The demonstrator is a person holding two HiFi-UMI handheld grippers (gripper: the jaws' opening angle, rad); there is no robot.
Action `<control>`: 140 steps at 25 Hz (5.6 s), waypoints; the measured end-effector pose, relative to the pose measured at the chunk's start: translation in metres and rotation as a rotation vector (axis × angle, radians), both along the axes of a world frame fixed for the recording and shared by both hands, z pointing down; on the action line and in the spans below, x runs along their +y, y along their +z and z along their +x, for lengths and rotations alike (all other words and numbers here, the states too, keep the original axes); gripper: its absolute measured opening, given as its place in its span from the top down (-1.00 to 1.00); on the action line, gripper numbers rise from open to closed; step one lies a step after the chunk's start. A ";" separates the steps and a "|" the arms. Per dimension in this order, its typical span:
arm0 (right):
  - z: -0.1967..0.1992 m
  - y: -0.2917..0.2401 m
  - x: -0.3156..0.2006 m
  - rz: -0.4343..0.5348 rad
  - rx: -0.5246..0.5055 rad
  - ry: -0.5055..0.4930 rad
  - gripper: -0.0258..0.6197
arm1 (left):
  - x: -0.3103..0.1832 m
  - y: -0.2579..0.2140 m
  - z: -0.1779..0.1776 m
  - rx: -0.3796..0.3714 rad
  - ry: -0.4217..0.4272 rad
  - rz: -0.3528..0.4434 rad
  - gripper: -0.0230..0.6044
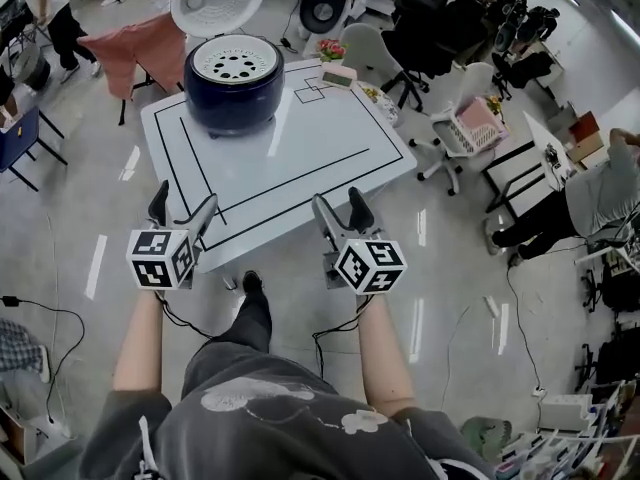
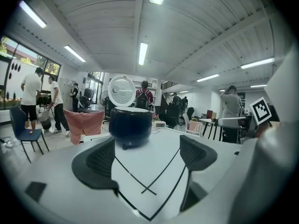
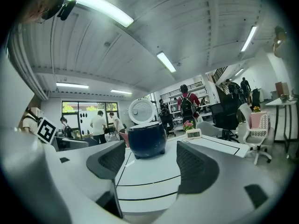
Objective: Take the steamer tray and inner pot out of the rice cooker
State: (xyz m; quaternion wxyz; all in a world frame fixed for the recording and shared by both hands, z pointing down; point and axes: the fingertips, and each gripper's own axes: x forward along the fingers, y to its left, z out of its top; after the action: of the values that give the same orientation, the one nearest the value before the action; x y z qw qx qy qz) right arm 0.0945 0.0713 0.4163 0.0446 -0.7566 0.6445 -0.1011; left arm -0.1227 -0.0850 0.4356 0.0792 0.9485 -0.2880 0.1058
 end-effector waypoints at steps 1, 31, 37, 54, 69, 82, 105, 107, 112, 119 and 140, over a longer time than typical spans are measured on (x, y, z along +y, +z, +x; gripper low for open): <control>0.008 0.000 -0.008 -0.002 0.002 -0.003 -0.11 | -0.007 -0.001 0.006 -0.001 -0.001 0.004 -0.43; 0.102 -0.060 -0.394 -0.285 0.236 -0.385 -0.10 | -0.238 -0.052 0.085 0.047 -0.181 0.069 -0.43; 0.098 -0.037 -0.434 -0.403 0.347 -0.460 -0.10 | -0.242 -0.053 0.077 0.017 -0.239 0.073 -0.43; 0.104 0.024 -0.483 -0.636 0.521 -0.538 -0.04 | -0.230 -0.054 0.069 -0.040 -0.383 0.053 -0.43; 0.110 0.005 -0.492 -0.612 0.563 -0.475 0.56 | -0.233 -0.060 0.089 -0.039 -0.367 0.088 -0.43; 0.104 -0.061 -0.482 -0.331 0.372 -0.404 0.75 | -0.227 -0.054 0.090 -0.021 -0.350 0.096 -0.43; 0.208 -0.129 -0.347 -0.108 0.086 -0.302 0.75 | -0.187 -0.070 0.113 -0.057 -0.317 0.124 -0.43; 0.237 -0.112 -0.335 -0.117 0.048 -0.289 0.75 | -0.183 -0.062 0.130 -0.062 -0.311 0.132 -0.43; 0.287 -0.048 -0.280 -0.166 -0.037 -0.245 0.75 | -0.155 -0.036 0.161 -0.073 -0.286 0.132 -0.43; 0.349 0.058 -0.234 -0.290 0.025 -0.206 0.75 | -0.133 0.019 0.199 -0.127 -0.278 0.084 -0.43; 0.385 0.211 -0.200 -0.547 -0.114 -0.266 0.74 | -0.104 0.062 0.232 -0.207 -0.361 0.007 -0.43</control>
State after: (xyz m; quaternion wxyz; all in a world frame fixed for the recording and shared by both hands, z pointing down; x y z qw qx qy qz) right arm 0.4792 -0.1284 0.6274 -0.1384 -0.6426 0.6832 -0.3180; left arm 0.1088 -0.1888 0.4972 0.0635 0.8658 -0.4601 0.1859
